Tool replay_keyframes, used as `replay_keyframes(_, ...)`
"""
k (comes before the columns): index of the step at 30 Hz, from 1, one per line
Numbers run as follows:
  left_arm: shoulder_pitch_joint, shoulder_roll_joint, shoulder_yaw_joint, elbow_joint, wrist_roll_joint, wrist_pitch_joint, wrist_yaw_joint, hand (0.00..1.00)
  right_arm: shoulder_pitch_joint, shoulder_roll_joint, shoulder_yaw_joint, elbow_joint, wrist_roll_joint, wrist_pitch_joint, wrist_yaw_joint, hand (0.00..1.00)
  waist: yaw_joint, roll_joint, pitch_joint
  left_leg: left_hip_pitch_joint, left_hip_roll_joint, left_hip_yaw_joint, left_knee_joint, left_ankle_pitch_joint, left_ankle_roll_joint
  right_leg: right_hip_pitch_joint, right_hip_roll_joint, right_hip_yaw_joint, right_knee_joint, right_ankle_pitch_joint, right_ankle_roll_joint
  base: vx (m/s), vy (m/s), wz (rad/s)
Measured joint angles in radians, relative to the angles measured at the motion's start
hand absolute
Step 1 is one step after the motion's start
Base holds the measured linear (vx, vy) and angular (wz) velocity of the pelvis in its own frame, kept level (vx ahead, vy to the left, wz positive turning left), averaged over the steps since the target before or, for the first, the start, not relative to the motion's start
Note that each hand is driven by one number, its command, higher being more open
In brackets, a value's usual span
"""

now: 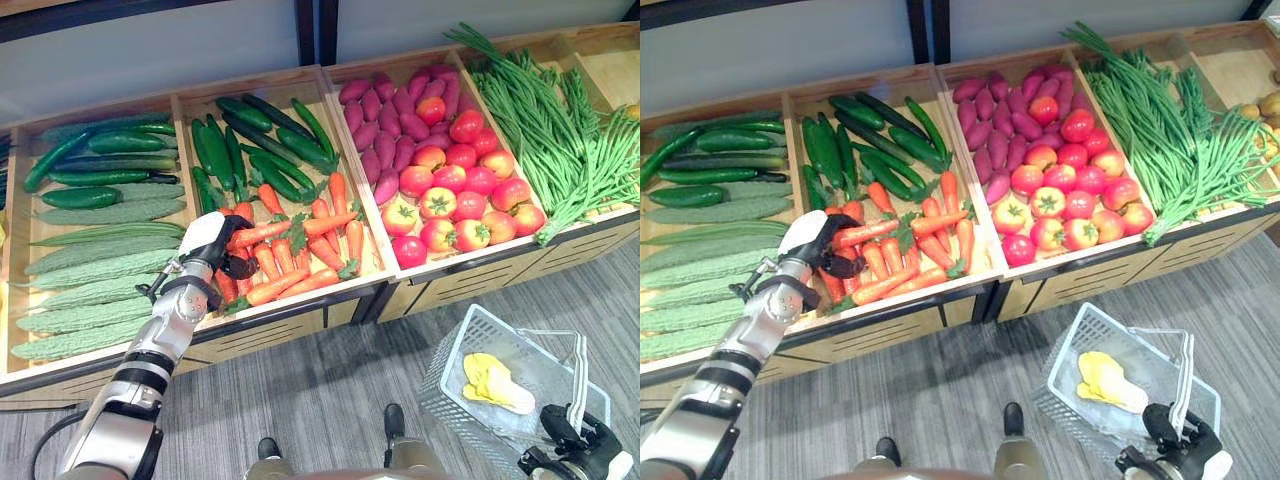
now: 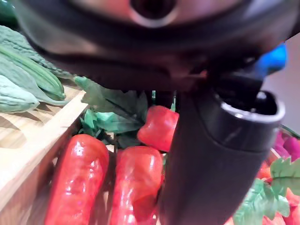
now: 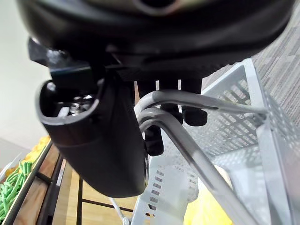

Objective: Pick vegetable in the basket

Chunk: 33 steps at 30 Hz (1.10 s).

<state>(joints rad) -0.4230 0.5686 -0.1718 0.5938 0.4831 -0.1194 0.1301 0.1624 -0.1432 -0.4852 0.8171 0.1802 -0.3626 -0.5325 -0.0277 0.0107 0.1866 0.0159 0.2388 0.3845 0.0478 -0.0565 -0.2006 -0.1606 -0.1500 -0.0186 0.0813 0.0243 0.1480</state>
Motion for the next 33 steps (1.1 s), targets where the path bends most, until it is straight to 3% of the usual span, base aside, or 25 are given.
replay_keyframes(16,0.043,-0.005,0.032,0.032,-0.020,0.034,0.022,0.00,0.008,-0.002,0.032,0.004,-0.001,-0.001,-0.002,0.00,-0.013,0.019,-0.004,0.009,0.000,0.012,0.001,0.000,0.003,0.008,-0.007,-0.005,-0.012,0.013,0.008,0.00,-0.001,-0.02)
replay_keyframes(23,0.056,-0.032,0.115,0.013,-0.043,0.033,0.133,0.00,0.017,-0.002,0.033,0.000,-0.002,-0.001,-0.022,0.00,-0.009,0.035,-0.015,0.011,0.000,-0.010,0.003,0.005,0.007,0.039,-0.008,-0.024,-0.037,0.024,0.010,-0.01,-0.008,0.07)
replay_keyframes(33,0.062,-0.025,0.172,-0.161,-0.060,0.019,0.243,0.00,0.027,-0.002,-0.006,-0.038,-0.012,-0.001,-0.025,0.00,0.022,0.020,-0.054,0.012,0.000,-0.035,-0.013,0.026,0.008,0.066,-0.004,-0.044,-0.068,0.044,0.002,-0.02,-0.011,0.07)
